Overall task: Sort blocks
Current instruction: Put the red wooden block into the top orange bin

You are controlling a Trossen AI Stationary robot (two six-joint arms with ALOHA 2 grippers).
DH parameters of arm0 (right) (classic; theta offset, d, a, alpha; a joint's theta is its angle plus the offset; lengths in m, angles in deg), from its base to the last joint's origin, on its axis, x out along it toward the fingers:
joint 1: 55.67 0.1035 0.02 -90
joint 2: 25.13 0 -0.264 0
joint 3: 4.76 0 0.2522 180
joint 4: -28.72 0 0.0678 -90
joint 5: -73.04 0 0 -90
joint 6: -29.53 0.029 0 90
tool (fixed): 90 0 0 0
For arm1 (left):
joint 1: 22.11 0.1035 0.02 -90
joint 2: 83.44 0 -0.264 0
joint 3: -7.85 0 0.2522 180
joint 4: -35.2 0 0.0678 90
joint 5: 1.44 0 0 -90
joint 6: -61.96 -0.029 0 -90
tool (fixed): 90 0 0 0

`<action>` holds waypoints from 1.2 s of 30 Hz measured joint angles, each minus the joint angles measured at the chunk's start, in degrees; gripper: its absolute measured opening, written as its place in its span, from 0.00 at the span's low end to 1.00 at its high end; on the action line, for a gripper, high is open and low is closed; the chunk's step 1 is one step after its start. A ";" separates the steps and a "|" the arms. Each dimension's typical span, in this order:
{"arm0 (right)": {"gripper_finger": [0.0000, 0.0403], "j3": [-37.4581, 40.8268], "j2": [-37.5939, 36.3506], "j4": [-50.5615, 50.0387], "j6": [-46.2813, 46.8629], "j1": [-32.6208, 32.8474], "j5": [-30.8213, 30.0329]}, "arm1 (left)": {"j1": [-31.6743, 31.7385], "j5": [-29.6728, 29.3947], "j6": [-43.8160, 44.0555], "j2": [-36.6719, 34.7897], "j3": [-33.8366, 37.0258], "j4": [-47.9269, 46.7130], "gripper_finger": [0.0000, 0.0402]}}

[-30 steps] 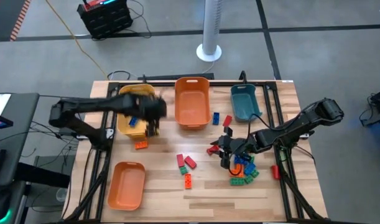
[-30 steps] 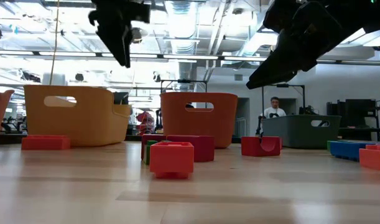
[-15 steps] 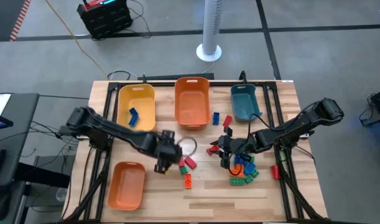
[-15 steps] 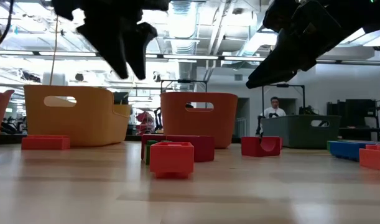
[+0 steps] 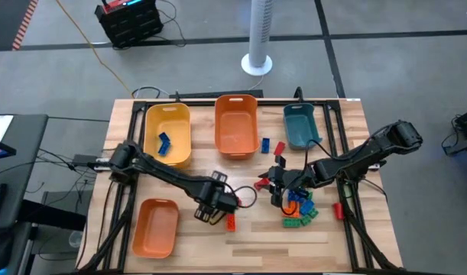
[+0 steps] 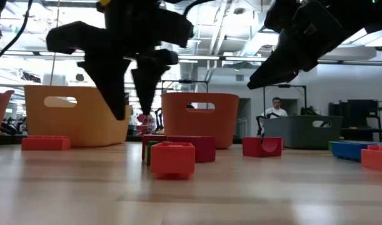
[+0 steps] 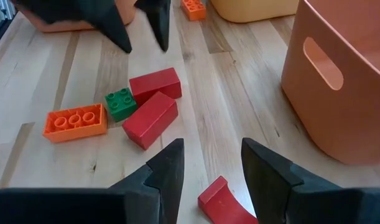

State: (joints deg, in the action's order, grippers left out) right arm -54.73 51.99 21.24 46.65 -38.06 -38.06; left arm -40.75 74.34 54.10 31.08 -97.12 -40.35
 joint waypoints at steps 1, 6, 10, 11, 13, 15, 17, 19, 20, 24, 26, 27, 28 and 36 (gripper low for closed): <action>0.43 0.00 0.00 -0.09 0.07 0.04 0.01 | 0.05 0.00 -1.81 0.64 -0.95 -0.06 0.58; 0.43 -1.05 0.00 -6.82 2.12 0.04 0.12 | 0.17 -0.02 -11.82 1.90 -2.71 1.50 0.55; 0.43 -2.78 -0.02 -14.38 5.91 0.04 0.14 | 0.70 0.25 -18.17 1.90 -2.39 4.78 0.54; 0.43 -2.95 -0.02 -15.29 6.48 0.04 0.14 | 0.89 0.26 -19.53 1.90 -2.39 5.19 0.54; 0.43 -3.04 -0.02 -15.26 6.79 0.04 0.14 | 1.43 0.59 -21.97 1.90 -2.37 5.35 0.54; 0.43 -3.08 -0.02 -14.92 6.75 0.04 0.14 | 2.10 2.00 -24.00 2.25 -2.37 5.46 0.54; 0.43 -3.08 -0.02 -14.76 6.63 0.04 0.14 | 2.73 3.21 -25.50 3.13 -2.37 5.35 0.54; 0.43 -3.08 -0.04 -14.45 6.61 0.04 0.14 | 3.31 3.51 -26.99 4.69 -2.33 4.53 0.54; 0.43 -3.11 -0.04 -14.22 6.61 0.04 0.14 | 3.52 3.56 -27.78 5.13 -2.29 3.53 0.54; 0.43 -3.13 -0.04 -14.06 6.43 0.04 0.14 | 3.72 3.37 -29.04 7.63 -2.26 3.94 0.54; 0.43 -3.13 -0.04 -14.07 6.39 0.04 0.14 | 3.72 3.31 -29.04 7.70 -2.20 3.25 0.54; 0.43 -3.13 -0.02 -14.09 6.34 0.05 0.14 | 3.70 3.30 -28.93 7.52 -2.20 3.13 0.53; 0.43 -3.13 -0.02 -14.01 6.26 0.04 0.14 | 3.71 3.29 -28.54 7.41 -2.23 3.12 0.53; 0.43 -3.13 -0.02 -13.90 6.22 0.06 0.14 | 3.81 3.09 -22.38 7.50 -2.24 -0.55 0.36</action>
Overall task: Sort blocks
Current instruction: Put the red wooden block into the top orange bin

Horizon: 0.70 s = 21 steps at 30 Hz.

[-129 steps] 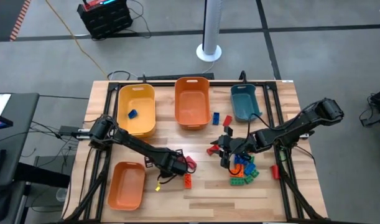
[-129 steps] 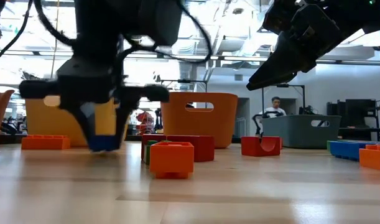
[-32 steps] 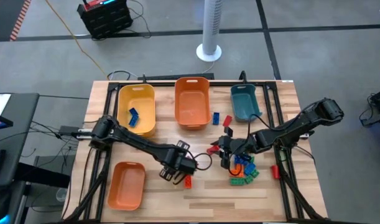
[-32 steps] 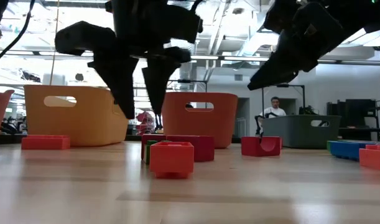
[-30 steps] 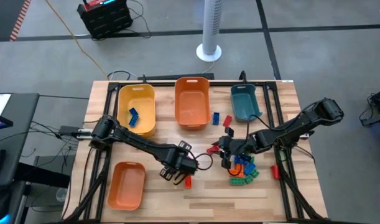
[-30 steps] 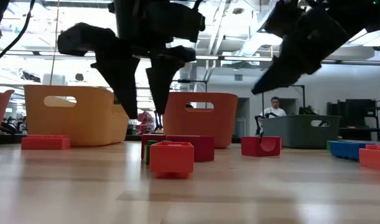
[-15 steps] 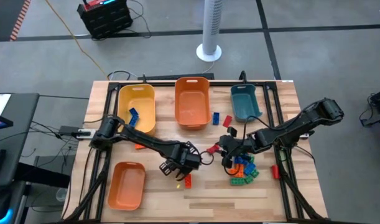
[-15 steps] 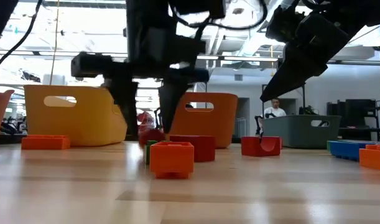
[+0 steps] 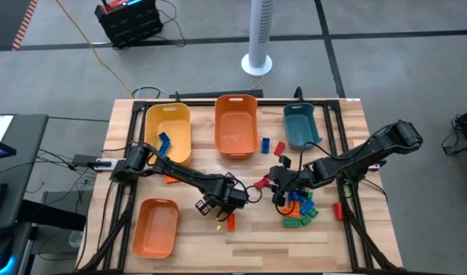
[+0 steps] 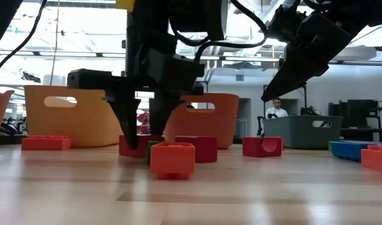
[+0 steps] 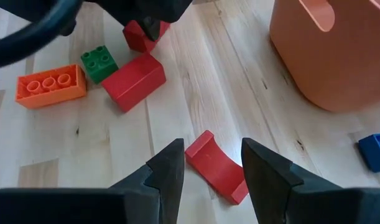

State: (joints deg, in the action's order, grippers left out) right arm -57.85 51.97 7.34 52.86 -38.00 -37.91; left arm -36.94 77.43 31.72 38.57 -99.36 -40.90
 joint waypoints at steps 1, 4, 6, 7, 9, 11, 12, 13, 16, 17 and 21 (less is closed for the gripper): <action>0.43 0.00 0.00 0.14 0.00 0.00 -0.02 | 0.00 -0.03 0.33 0.00 0.00 -0.55 0.33; 0.43 0.00 0.00 0.63 0.02 0.00 -0.02 | 0.00 0.00 2.01 -0.15 0.00 -1.97 0.31; 0.43 0.00 0.00 0.59 0.02 0.00 -0.02 | -0.07 0.00 3.23 -0.20 -0.69 -3.88 0.31; 0.43 0.00 0.00 0.59 0.02 0.00 -0.02 | -0.13 -0.03 4.02 -0.22 -1.46 -5.54 0.31; 0.43 0.00 0.00 0.61 0.02 -0.02 -0.02 | -0.34 0.00 6.13 -0.22 -4.19 -10.11 0.31; 0.43 0.00 0.00 0.59 0.02 0.00 -0.02 | -0.70 0.01 9.06 -0.25 -7.88 -14.64 0.31; 0.43 0.00 0.00 0.59 0.02 0.00 -0.02 | -0.99 -0.02 10.47 -0.26 -9.95 -16.59 0.31; 0.43 0.00 0.00 0.58 0.02 0.00 -0.02 | -1.31 -0.15 11.67 -0.30 -12.14 -18.15 0.31; 0.43 0.00 0.00 0.73 0.02 -0.04 -0.04 | -2.26 -3.27 13.66 -1.62 -17.18 -18.93 0.31; 0.43 0.00 0.00 0.94 0.03 -0.04 -0.04 | -2.35 -4.52 13.85 -2.29 -18.34 -18.89 0.31; 0.43 0.00 0.00 1.12 0.35 0.31 -0.09 | -0.01 -6.72 14.00 -5.25 -19.87 -17.01 0.31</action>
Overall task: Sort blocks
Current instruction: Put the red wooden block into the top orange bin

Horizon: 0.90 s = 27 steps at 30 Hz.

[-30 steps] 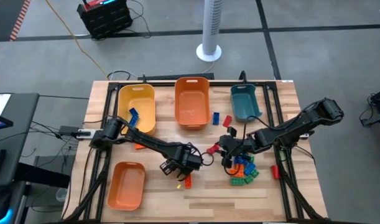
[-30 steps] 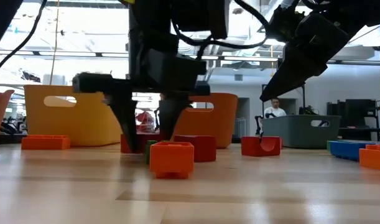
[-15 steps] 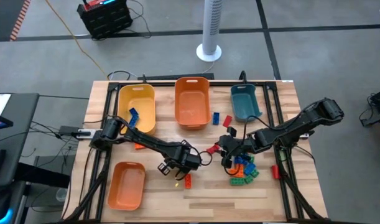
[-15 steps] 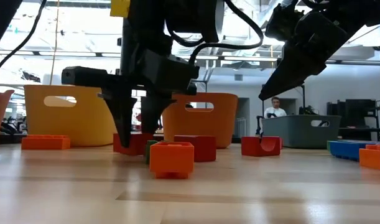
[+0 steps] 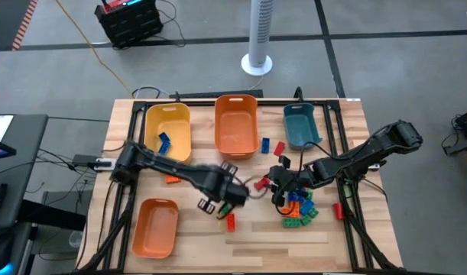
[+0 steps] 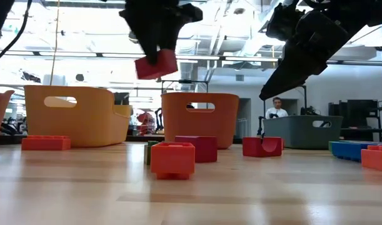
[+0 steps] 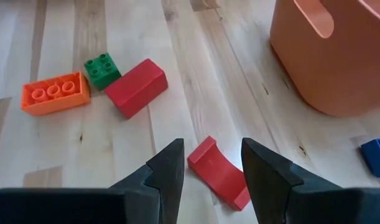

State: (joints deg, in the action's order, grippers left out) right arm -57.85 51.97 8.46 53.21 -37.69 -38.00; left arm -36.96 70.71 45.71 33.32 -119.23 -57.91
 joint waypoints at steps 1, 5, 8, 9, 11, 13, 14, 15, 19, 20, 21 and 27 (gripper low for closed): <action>0.43 0.00 0.00 0.14 0.00 0.15 0.00 | 1.15 -0.09 -0.28 -0.88 0.00 0.99 0.31; 0.43 0.00 0.00 1.30 -0.04 0.45 0.00 | 6.75 -0.05 -3.08 -4.66 -0.04 6.52 0.31; 0.43 0.00 0.00 1.62 -0.06 0.44 -0.06 | 12.48 1.89 -5.45 -6.77 -0.09 11.73 0.31; 0.43 0.00 0.00 1.60 -0.06 0.43 -0.08 | 14.66 2.69 -6.11 -7.18 -0.09 13.30 0.31; 0.43 0.00 0.02 1.60 -0.06 0.43 -0.11 | 19.20 5.09 -6.91 -7.40 -0.09 16.23 0.31; 0.43 0.00 0.02 1.62 -0.11 0.43 -0.11 | 23.58 8.05 -7.55 -7.16 0.04 18.00 0.31; 0.43 0.00 0.02 1.60 -0.11 0.45 -0.11 | 25.54 9.36 -7.90 -6.94 0.65 19.39 0.31; 0.43 0.00 0.02 1.60 -0.13 0.43 -0.11 | 27.37 10.60 -8.17 -6.62 1.52 20.91 0.31; 0.43 0.00 0.02 1.11 -0.15 0.45 -0.11 | 32.57 13.32 -8.83 -4.16 5.71 25.96 0.31; 0.43 0.02 0.04 1.00 -0.16 0.45 -0.11 | 33.28 13.30 -8.83 -3.66 6.60 26.85 0.31; 0.43 0.02 0.04 0.88 -0.19 0.45 -0.11 | 33.77 13.37 -8.85 -2.76 7.09 27.05 0.31; 0.43 0.05 0.04 0.28 -0.64 0.41 -0.13 | 34.04 13.60 -7.88 0.57 7.41 26.99 0.35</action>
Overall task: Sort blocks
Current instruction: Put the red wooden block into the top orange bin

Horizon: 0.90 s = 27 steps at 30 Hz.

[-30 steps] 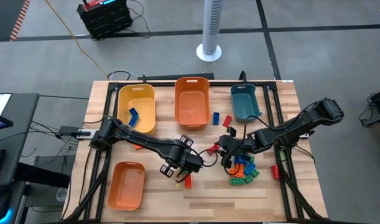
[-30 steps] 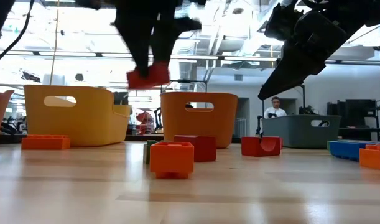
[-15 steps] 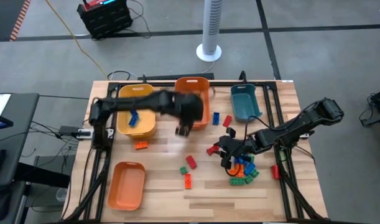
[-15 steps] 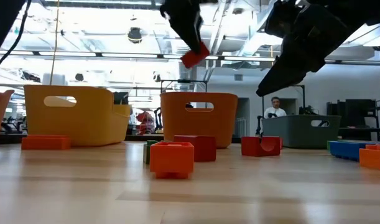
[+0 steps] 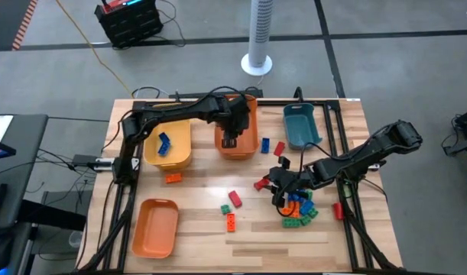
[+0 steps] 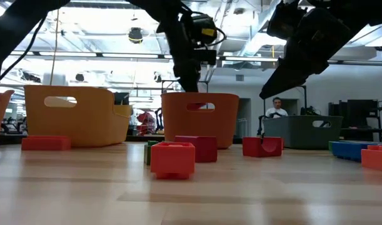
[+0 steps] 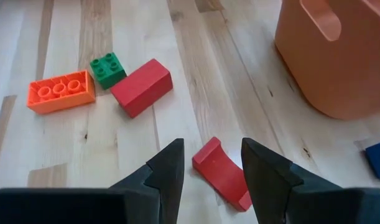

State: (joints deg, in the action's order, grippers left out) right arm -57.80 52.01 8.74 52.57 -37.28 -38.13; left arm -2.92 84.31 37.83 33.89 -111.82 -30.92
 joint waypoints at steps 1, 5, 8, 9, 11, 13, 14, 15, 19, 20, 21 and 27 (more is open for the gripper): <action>0.43 0.01 0.00 0.02 0.01 0.00 0.00 | -0.19 0.02 0.33 0.21 -0.02 0.60 0.38; 0.43 0.01 0.00 0.16 0.00 -0.02 0.00 | -1.03 -0.52 1.27 0.30 -0.04 -0.01 0.56; 0.43 0.01 0.00 -0.05 -0.45 0.26 -0.08 | -2.34 -2.66 0.28 -1.05 -0.07 -2.59 0.64; 0.43 0.06 0.00 -0.10 -0.96 0.37 -0.59 | -3.02 -3.77 0.09 -1.88 -0.07 -3.16 0.66; 0.43 0.47 0.00 -0.25 -2.22 0.85 -2.83 | -4.79 -5.56 -0.04 -3.89 -0.07 -3.99 0.67; 0.43 1.30 0.00 -0.05 -3.46 1.28 -5.38 | -6.95 -7.32 0.16 -6.44 -0.07 -4.68 0.66; 0.43 1.84 0.00 -0.37 -3.44 1.57 -6.52 | -8.20 -8.11 0.36 -7.72 -0.07 -5.11 0.65; 0.43 2.34 0.00 -0.33 -3.51 1.63 -7.15 | -9.59 -8.83 0.89 -8.99 -0.07 -5.54 0.64; 0.45 3.55 0.00 -0.42 -1.77 0.17 -7.18 | -15.16 -9.93 4.57 -13.99 0.82 -6.64 0.61; 0.46 3.55 0.00 -0.45 0.02 -0.69 -7.17 | -16.44 -9.96 5.80 -15.42 1.75 -6.28 0.60; 0.47 3.55 0.00 -0.71 2.15 -1.62 -7.17 | -17.74 -10.32 6.88 -16.64 3.16 -5.79 0.59; 0.50 3.57 0.00 -3.59 11.00 -5.01 -5.03 | -23.76 -17.66 11.19 -23.36 14.76 -2.83 0.56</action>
State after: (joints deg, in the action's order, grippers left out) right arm -54.22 52.01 5.15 63.57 -42.29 -43.16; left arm -26.68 66.65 49.02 10.53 -97.06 -33.75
